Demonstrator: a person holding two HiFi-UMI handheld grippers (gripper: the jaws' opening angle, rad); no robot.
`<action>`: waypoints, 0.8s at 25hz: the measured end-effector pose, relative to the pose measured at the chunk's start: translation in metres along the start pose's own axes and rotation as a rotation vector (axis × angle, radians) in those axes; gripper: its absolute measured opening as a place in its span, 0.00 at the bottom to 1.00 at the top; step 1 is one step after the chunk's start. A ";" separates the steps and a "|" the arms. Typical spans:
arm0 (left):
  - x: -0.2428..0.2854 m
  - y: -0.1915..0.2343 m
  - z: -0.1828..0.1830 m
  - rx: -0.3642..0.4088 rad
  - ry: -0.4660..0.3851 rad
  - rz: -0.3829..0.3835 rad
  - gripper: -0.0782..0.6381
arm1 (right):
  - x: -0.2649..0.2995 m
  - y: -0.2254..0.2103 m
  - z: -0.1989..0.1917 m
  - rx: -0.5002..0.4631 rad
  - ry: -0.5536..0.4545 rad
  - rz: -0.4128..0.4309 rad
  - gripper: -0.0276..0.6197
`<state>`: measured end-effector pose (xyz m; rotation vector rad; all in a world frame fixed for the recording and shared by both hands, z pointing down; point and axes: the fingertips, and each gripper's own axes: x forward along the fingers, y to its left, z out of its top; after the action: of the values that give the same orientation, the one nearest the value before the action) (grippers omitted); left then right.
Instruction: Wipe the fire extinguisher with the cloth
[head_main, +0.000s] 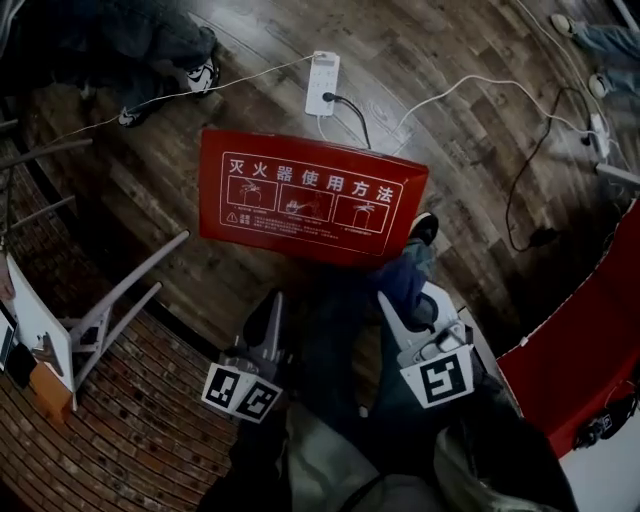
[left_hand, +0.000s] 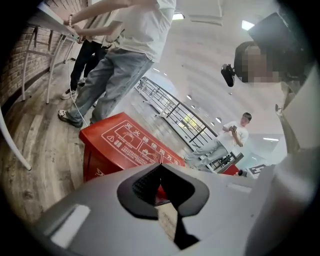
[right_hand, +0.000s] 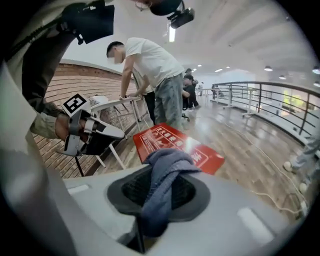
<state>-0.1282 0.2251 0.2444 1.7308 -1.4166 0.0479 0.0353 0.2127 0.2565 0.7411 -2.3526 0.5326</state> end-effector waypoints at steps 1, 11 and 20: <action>0.001 -0.005 0.008 -0.002 -0.017 -0.002 0.12 | 0.009 0.001 0.022 -0.059 -0.046 0.020 0.17; 0.012 -0.012 0.022 -0.012 -0.069 0.009 0.12 | 0.119 -0.020 0.072 -0.209 0.014 0.101 0.17; 0.022 -0.005 0.026 -0.010 -0.061 -0.020 0.24 | 0.108 -0.031 0.072 -0.155 -0.075 0.003 0.43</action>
<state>-0.1288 0.1913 0.2371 1.7507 -1.4410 -0.0232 -0.0474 0.1101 0.2799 0.6967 -2.4325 0.3243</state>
